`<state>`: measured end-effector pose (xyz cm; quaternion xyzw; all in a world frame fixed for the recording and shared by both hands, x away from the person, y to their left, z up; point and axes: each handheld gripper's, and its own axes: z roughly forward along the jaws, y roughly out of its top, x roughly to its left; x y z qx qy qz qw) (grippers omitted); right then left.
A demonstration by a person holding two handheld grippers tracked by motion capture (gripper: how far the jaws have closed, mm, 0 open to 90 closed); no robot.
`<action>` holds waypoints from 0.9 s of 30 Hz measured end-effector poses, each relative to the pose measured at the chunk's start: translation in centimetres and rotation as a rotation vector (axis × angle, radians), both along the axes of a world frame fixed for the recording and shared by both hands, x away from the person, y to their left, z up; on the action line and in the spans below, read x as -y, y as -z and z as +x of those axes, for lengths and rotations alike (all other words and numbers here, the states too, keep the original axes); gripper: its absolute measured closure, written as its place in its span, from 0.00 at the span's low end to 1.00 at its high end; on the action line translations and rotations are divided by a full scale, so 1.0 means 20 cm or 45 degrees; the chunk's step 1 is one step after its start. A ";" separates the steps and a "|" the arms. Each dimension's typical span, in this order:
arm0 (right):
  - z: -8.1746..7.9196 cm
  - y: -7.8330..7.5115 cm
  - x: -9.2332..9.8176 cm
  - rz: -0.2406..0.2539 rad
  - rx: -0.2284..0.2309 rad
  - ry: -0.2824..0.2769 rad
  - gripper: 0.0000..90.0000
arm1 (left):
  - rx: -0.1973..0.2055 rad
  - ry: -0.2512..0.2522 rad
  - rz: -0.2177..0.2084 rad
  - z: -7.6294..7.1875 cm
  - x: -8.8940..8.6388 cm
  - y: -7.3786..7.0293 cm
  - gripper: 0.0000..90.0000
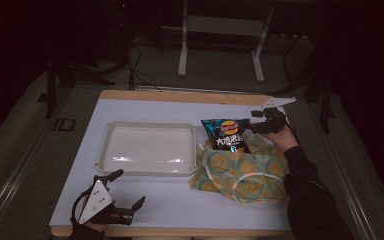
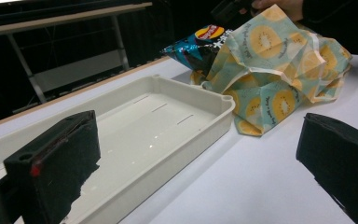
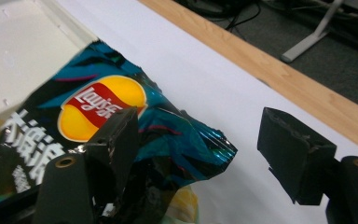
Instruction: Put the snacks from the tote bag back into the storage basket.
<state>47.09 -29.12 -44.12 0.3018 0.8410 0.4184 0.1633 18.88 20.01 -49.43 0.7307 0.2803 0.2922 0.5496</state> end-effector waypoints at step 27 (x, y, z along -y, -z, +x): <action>0.16 0.20 -0.03 -0.081 -0.214 -0.143 0.69 | -0.013 0.017 0.010 0.00 0.00 0.01 0.00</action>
